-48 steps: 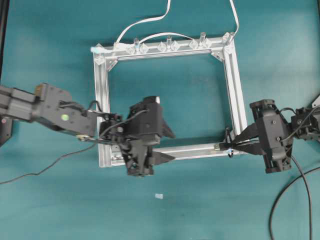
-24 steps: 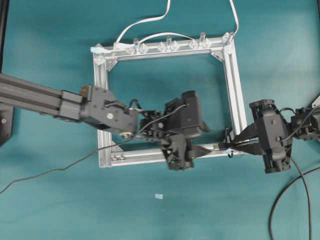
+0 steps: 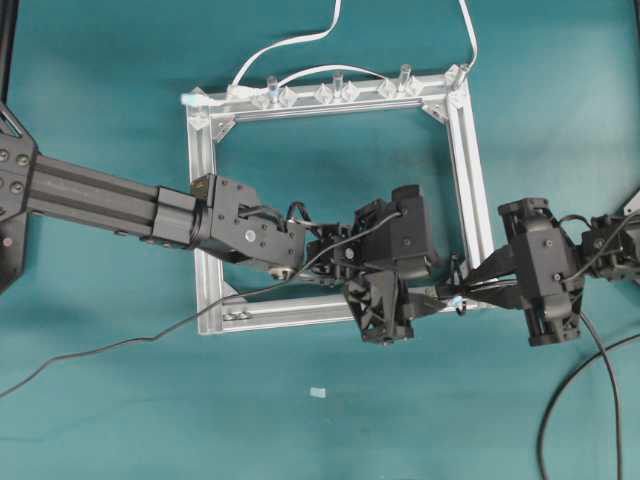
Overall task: Insert the wire through the string loop located on the right side.
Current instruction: 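Move the left gripper over to the plug protruding from the loop, then grasp the plug with the left gripper and open the right gripper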
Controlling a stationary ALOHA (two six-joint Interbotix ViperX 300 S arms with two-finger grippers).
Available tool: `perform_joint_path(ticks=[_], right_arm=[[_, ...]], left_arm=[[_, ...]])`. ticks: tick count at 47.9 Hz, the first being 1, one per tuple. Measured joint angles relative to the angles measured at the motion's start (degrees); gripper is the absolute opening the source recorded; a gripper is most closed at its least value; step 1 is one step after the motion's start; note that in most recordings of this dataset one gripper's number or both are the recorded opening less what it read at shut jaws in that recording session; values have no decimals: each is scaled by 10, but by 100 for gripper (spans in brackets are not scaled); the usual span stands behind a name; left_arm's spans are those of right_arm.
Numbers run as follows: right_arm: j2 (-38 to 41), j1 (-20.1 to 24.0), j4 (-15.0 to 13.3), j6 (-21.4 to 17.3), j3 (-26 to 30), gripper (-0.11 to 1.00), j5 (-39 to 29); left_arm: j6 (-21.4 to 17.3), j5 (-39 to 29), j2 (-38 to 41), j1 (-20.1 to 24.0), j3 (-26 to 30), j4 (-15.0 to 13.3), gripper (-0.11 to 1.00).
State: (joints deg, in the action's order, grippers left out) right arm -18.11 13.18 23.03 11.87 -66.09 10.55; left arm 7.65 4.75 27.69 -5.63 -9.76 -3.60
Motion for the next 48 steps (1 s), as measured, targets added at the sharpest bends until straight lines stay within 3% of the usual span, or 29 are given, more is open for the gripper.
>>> perform_joint_path(ticks=[32,38,44,48], right_arm=[[1,0,0,0,0,12,1],[1,0,0,0,0,12,2],[1,1,0,0,0,12,1],[0,-1,0,-1,0,12,2]], left_arm=[[0,-11,14,-10,33,1,66],[0,-21,15,-10,35,1,53],[0,-42,14,-6,37,0,22],[1,-58,14,-4,40,1,22]])
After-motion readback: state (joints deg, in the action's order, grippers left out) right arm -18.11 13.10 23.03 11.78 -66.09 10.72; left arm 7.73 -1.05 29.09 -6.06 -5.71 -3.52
